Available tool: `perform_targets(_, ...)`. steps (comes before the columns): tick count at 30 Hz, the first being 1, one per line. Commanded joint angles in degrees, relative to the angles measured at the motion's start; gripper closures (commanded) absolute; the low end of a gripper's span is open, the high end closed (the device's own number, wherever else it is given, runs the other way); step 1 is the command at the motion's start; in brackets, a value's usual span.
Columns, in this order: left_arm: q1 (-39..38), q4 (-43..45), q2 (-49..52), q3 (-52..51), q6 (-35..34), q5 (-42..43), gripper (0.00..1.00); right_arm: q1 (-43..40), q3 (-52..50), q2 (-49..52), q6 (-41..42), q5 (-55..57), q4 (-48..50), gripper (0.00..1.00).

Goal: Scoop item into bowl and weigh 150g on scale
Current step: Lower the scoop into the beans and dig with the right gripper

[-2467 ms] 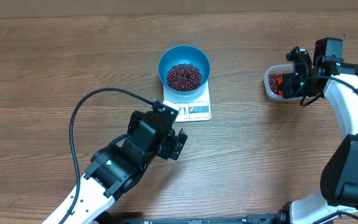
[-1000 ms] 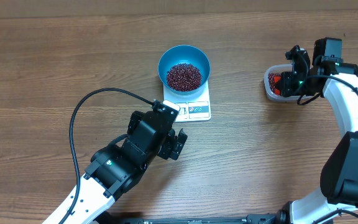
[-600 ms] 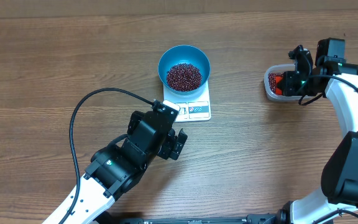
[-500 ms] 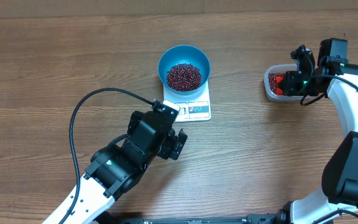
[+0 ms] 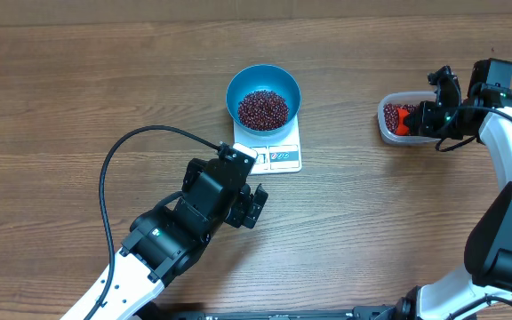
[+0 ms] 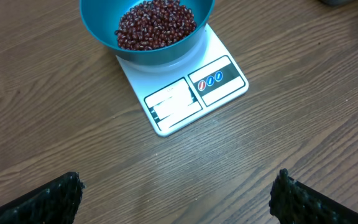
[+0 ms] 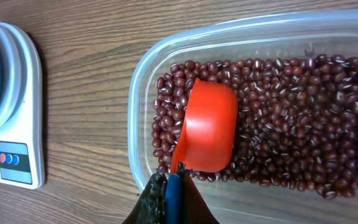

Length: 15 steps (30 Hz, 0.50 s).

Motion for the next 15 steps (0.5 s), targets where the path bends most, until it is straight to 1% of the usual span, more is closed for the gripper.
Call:
perform_targets(1, 0.0, 0.1, 0.4, -0.3, 0.7, 0.3, 0.0, 0.0, -0.2, 3.0, 0.5, -1.4, 0.1, 0.96)
perform_targets(15, 0.0, 0.1, 0.4, -0.3, 0.7, 0.3, 0.0, -3.7, -0.2, 3.5, 1.7, -1.3, 1.0, 0.96)
